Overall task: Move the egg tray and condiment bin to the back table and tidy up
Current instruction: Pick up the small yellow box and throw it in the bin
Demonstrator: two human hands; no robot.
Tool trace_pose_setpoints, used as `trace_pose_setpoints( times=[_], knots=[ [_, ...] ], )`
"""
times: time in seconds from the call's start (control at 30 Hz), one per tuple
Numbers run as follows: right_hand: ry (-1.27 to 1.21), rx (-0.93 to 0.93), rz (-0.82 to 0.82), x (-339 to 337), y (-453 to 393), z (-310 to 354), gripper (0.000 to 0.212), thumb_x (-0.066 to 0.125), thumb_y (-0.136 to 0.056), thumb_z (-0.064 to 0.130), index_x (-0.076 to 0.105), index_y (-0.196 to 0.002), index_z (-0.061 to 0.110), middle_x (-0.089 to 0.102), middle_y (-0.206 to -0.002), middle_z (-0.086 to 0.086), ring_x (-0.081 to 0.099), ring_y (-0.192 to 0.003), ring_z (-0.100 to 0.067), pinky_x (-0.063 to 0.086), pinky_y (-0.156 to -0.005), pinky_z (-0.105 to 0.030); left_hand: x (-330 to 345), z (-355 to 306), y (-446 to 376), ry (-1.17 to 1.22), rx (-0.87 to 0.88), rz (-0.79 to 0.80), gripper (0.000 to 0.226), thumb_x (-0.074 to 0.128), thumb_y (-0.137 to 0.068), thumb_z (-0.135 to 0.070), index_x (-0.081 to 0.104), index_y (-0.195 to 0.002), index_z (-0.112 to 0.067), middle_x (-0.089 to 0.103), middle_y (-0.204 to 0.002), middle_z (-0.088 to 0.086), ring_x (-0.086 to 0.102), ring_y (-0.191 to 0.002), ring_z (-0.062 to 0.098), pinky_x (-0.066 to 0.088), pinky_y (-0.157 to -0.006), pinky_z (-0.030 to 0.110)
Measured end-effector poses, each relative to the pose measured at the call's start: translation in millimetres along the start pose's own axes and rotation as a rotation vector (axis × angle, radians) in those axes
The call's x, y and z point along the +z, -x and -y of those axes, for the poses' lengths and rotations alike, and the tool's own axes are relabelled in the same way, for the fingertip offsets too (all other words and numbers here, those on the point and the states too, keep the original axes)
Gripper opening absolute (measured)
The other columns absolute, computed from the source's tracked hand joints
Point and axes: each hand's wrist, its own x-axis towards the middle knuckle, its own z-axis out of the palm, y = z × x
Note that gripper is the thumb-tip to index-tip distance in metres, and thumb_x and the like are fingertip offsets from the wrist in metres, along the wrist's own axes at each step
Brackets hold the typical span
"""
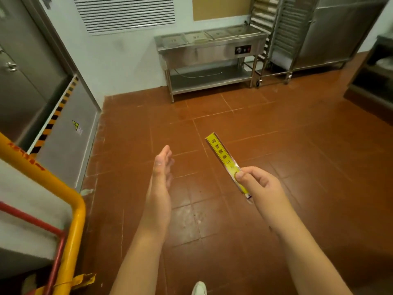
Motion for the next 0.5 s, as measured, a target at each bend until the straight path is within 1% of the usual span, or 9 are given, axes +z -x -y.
trace_pose_setpoints(
  times=[0.07, 0.13, 0.27, 0.37, 0.43, 0.5],
  knots=[
    [0.008, -0.008, -0.054, -5, -25, 7, 0.028, 0.063, -0.075, 0.045, 0.074, -0.087, 0.023, 0.063, -0.064, 0.015, 0.05, -0.052, 0.001, 0.042, -0.049, -0.012, 11, 2, -37, 0.027, 0.005, 0.047, 0.082, 0.026, -0.075, -0.09, 0.038, -0.144, -0.048, 0.044, -0.145, -0.028, 0.04, -0.132, -0.011, 0.025, -0.119, 0.035],
    [0.006, 0.003, -0.131, -14, -46, 12, 0.026, 0.062, -0.074, 0.042, 0.073, -0.085, 0.02, 0.06, -0.061, 0.015, 0.049, -0.051, 0.001, 0.041, -0.048, -0.011, 30, 1, -72, 0.045, -0.009, 0.116, 0.079, 0.025, -0.079, -0.084, 0.039, -0.146, -0.043, 0.044, -0.146, -0.024, 0.041, -0.132, -0.008, 0.025, -0.119, 0.036],
    [-0.041, 0.061, -0.29, -44, -73, 11, 0.026, 0.062, -0.072, 0.04, 0.07, -0.082, 0.018, 0.057, -0.056, 0.016, 0.046, -0.047, 0.002, 0.037, -0.045, -0.009, 89, 0, -125, 0.068, -0.025, 0.273, 0.07, 0.022, -0.087, -0.069, 0.038, -0.147, -0.037, 0.043, -0.148, -0.02, 0.043, -0.131, -0.008, 0.027, -0.118, 0.032],
    [-0.04, 0.079, -0.409, -75, -90, 6, 0.031, 0.062, -0.072, 0.042, 0.071, -0.085, 0.016, 0.056, -0.057, 0.013, 0.046, -0.047, 0.003, 0.036, -0.044, -0.009, 138, 5, -155, 0.066, -0.034, 0.403, 0.068, 0.021, -0.088, -0.069, 0.039, -0.146, -0.038, 0.045, -0.147, -0.021, 0.044, -0.129, -0.009, 0.028, -0.116, 0.031],
    [-0.023, 0.078, -0.458, -94, -104, 5, 0.033, 0.062, -0.073, 0.045, 0.073, -0.087, 0.017, 0.062, -0.063, 0.006, 0.051, -0.052, 0.004, 0.039, -0.047, -0.009, 166, 7, -174, 0.051, -0.041, 0.455, 0.069, 0.02, -0.089, -0.071, 0.038, -0.147, -0.038, 0.044, -0.148, -0.021, 0.044, -0.13, -0.008, 0.028, -0.117, 0.031],
    [-0.021, 0.067, -0.508, -121, -122, 3, 0.032, 0.063, -0.074, 0.045, 0.073, -0.087, 0.017, 0.063, -0.066, 0.006, 0.052, -0.055, 0.004, 0.039, -0.048, -0.009, 197, 7, -193, 0.024, -0.042, 0.499, 0.069, 0.018, -0.092, -0.073, 0.036, -0.149, -0.037, 0.043, -0.149, -0.02, 0.043, -0.131, -0.007, 0.026, -0.118, 0.034]
  ],
)
